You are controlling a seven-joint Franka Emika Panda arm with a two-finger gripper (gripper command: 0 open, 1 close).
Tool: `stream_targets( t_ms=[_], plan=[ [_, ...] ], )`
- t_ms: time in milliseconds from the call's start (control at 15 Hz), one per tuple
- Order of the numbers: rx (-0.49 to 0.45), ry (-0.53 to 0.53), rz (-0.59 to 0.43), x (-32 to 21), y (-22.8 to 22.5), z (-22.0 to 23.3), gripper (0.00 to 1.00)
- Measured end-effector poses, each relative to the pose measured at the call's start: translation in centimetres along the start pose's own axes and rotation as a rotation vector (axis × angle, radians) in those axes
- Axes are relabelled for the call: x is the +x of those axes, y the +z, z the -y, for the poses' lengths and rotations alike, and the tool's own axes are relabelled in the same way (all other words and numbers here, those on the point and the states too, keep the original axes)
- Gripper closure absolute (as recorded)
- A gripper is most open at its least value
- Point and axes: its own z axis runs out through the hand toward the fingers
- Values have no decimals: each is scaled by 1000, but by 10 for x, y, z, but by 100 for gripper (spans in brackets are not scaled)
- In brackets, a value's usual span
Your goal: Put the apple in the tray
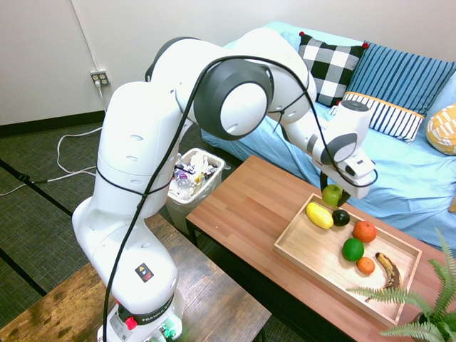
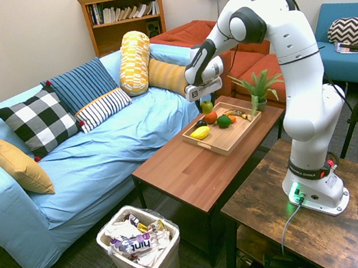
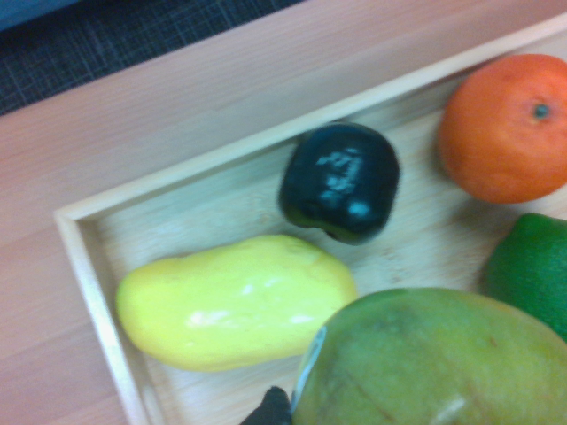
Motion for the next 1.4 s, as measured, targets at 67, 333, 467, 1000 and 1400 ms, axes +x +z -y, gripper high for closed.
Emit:
stream_targets(
  t_ms=[67,333,467,1000,1400],
  plan=[
    [-1,1,6,11,2,-12,100],
    [-18,-18,45,25,26,-32,100],
    [-37,-27,62,22,41,-34,100],
    [-100,-48,111,7,81,-46,100],
    [-138,-78,133,-10,111,-41,100]
  ],
)
